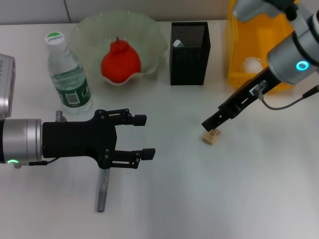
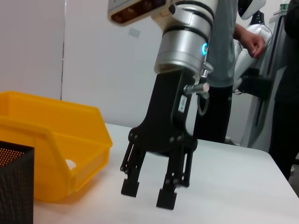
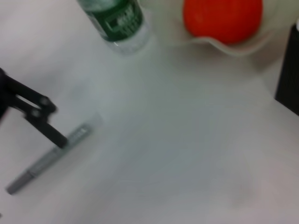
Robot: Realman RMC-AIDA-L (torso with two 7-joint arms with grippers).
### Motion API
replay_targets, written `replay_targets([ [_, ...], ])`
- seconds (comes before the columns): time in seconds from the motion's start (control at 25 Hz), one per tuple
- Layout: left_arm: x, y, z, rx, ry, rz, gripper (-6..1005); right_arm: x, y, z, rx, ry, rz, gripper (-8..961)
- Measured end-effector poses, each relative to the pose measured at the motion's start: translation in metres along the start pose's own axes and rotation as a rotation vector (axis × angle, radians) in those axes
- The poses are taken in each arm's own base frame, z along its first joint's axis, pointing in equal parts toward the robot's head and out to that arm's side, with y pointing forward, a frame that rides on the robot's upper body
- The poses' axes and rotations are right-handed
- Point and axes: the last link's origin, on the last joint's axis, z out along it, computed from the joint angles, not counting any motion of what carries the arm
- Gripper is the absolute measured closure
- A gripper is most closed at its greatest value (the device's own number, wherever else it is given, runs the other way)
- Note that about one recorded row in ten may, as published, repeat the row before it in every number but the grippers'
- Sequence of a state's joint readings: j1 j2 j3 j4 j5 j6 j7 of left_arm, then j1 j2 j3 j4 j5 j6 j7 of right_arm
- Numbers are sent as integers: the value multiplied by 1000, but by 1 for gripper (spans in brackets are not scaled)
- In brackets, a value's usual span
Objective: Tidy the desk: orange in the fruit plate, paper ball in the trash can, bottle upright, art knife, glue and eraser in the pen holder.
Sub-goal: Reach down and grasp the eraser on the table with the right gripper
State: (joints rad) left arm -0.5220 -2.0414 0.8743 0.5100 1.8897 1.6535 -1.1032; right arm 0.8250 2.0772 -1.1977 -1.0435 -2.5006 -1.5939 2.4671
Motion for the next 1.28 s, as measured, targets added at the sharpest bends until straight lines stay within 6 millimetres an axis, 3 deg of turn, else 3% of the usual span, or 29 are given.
replay_targets([
  [0.76,-1,1,2,-3,4,7,206,-4,8,43,119,113,-145,210],
  [1.28,-1,1,2,-2,4,8,212,-4,10,54,144,124,-185,212],
])
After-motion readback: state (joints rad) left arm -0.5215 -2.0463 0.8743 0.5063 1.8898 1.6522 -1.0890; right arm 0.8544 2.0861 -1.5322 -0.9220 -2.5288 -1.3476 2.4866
